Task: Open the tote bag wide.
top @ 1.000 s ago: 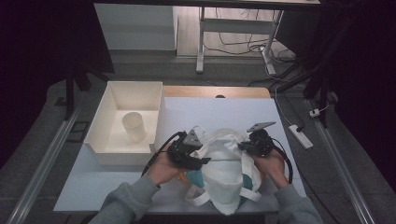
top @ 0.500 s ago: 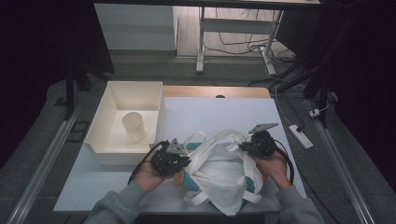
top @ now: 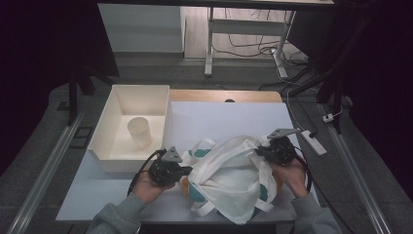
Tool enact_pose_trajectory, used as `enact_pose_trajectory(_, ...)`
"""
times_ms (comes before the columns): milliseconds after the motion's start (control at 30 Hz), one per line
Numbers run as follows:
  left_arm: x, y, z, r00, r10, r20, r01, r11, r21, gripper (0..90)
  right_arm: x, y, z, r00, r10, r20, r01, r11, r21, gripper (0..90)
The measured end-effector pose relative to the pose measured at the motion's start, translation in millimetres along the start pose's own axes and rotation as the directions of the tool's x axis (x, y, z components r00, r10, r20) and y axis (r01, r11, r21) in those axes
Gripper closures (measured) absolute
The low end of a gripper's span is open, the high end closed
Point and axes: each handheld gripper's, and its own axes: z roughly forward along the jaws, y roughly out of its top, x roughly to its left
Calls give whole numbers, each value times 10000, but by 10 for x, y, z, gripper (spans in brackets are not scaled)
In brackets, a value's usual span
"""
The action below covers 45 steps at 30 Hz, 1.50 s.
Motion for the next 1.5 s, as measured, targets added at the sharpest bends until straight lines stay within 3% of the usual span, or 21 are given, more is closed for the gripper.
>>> enact_pose_trajectory(100,-9,36,24,10000,12,-61,-12,9999,-114,879,-14,-47,81,9999,155,-58,-155,9999,48,846)
enact_pose_trajectory(200,-14,89,61,10000,1,-1,-1,9999,-126,670,-7,-55,92,9999,118,-70,-118,9999,2,844)
enact_pose_trajectory(300,-49,154,82,9996,225,-181,-227,9997,-94,603,13,-53,78,10000,16,-2,-16,10000,-14,843)
enact_pose_trajectory(367,-59,190,121,9996,219,-149,-216,9996,206,558,16,-62,79,10000,12,-11,-12,10000,-51,842)
enact_pose_trajectory(400,-59,192,145,9997,211,-79,-208,9991,364,566,16,-65,80,10000,7,-4,-7,10000,-68,842)
enact_pose_trajectory(467,-76,165,176,9991,409,148,-418,9969,670,728,15,-66,75,10000,-16,2,16,10000,-82,843)
enact_pose_trajectory(533,-106,135,160,9980,627,-14,-625,9953,736,855,16,-65,59,9999,98,50,-98,9999,-81,843)
enact_pose_trajectory(667,-88,86,-1,9958,795,-459,-776,9962,405,872,43,-15,-122,9990,-248,361,266,9984,-508,846)
enact_pose_trajectory(767,1,56,-73,9966,540,-619,-526,9983,230,873,16,15,-255,9990,-224,378,257,9958,-883,846)
enact_pose_trajectory(833,31,54,-23,9969,461,-631,-440,9984,345,873,-19,2,-234,9995,-33,316,61,9962,-873,847)
enact_pose_trajectory(967,23,54,150,9947,613,-828,-553,9958,729,872,-88,-82,-25,9986,330,402,-315,9988,-379,848)
enact_pose_trajectory(1033,44,61,175,9955,538,-780,-483,9963,707,869,-121,-128,68,9983,475,347,-471,9988,-137,847)
enact_pose_trajectory(1100,70,61,186,9972,380,-651,-337,9972,667,862,-152,-158,109,9966,814,147,-812,9966,-124,847)
enact_pose_trajectory(1167,74,68,180,9977,342,-580,-308,9978,594,851,-161,-163,109,9962,864,92,-863,9962,-146,846)
enact_pose_trajectory(1200,66,76,174,9977,333,-593,-302,9982,520,833,-152,-160,103,9965,826,110,-824,9964,-172,844)
enact_pose_trajectory(1300,9,126,136,9978,499,-448,-493,9987,131,650,-113,-135,42,9981,575,198,-568,9979,-321,795)
enact_pose_trajectory(1400,-101,256,68,9947,935,-439,-949,9950,-316,589,-30,-75,-153,9988,486,30,-481,9952,-857,623)
enact_pose_trajectory(1500,-188,439,46,9909,1319,-272,-1332,9897,-532,561,91,-33,-356,9998,168,59,-158,9897,-1423,568)
